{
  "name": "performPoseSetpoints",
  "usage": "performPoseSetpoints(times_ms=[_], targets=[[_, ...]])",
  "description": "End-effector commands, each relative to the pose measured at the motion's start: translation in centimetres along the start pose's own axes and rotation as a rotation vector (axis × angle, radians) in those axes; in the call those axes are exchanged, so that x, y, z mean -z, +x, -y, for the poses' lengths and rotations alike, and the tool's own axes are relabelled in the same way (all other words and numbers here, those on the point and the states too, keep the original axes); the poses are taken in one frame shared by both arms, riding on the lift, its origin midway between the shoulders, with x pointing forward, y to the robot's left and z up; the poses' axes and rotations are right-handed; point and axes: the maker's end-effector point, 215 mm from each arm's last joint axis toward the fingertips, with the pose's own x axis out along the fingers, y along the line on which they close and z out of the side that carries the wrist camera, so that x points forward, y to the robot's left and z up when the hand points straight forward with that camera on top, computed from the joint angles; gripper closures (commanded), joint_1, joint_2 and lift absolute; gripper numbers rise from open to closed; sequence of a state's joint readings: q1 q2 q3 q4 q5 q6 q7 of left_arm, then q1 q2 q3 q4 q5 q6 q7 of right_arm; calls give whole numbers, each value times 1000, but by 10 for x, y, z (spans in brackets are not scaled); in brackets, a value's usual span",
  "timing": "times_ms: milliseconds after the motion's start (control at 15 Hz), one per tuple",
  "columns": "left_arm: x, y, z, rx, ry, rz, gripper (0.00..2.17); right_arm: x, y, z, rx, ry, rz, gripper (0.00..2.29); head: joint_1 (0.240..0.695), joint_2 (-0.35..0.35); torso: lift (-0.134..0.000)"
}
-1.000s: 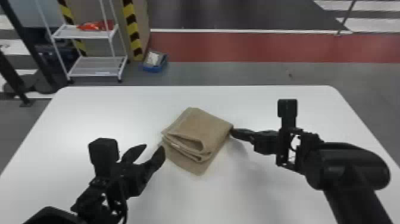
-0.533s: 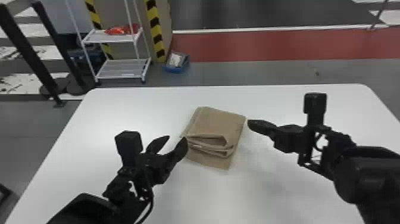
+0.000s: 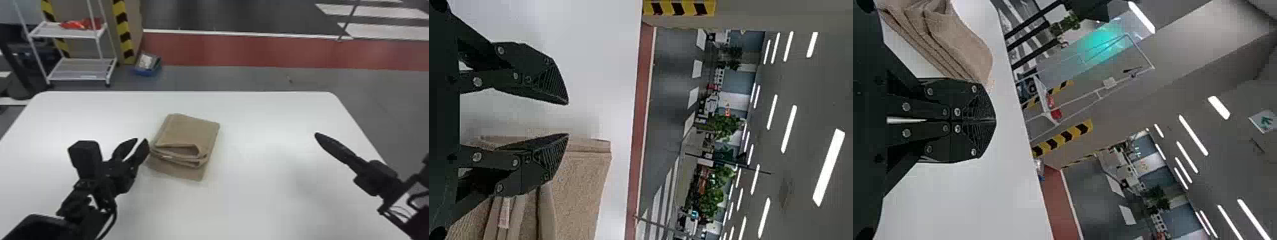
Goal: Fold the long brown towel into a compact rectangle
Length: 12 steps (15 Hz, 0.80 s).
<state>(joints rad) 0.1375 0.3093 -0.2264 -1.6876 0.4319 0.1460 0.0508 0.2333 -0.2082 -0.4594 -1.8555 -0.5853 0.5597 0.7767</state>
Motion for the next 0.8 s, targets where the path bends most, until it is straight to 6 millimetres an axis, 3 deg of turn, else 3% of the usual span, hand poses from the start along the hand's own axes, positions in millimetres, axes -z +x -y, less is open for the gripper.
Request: performPoseSetpoints(times_ms=[0, 67, 133, 400, 600, 733], targets=[[6, 4, -8, -12, 25, -10, 1919, -7, -39, 20, 41, 28, 34, 2037, 695, -135, -123], [8, 5, -6, -8, 56, -16, 1926, -12, -45, 18, 31, 29, 46, 2037, 695, -153, -123], [12, 5, -9, -14, 78, -23, 2064, -12, -50, 15, 18, 38, 54, 2037, 695, -165, -123], [26, 3, -11, -18, 87, -46, 2064, -12, -47, 14, 7, 30, 51, 2037, 695, -187, -123], [45, -7, 0, -2, 82, -86, 2064, -14, -41, 16, -1, 41, 58, 2037, 695, -187, -123], [53, -10, 18, 28, 77, -100, 2064, -13, -42, 18, -5, 46, 65, 2037, 695, -195, -123]])
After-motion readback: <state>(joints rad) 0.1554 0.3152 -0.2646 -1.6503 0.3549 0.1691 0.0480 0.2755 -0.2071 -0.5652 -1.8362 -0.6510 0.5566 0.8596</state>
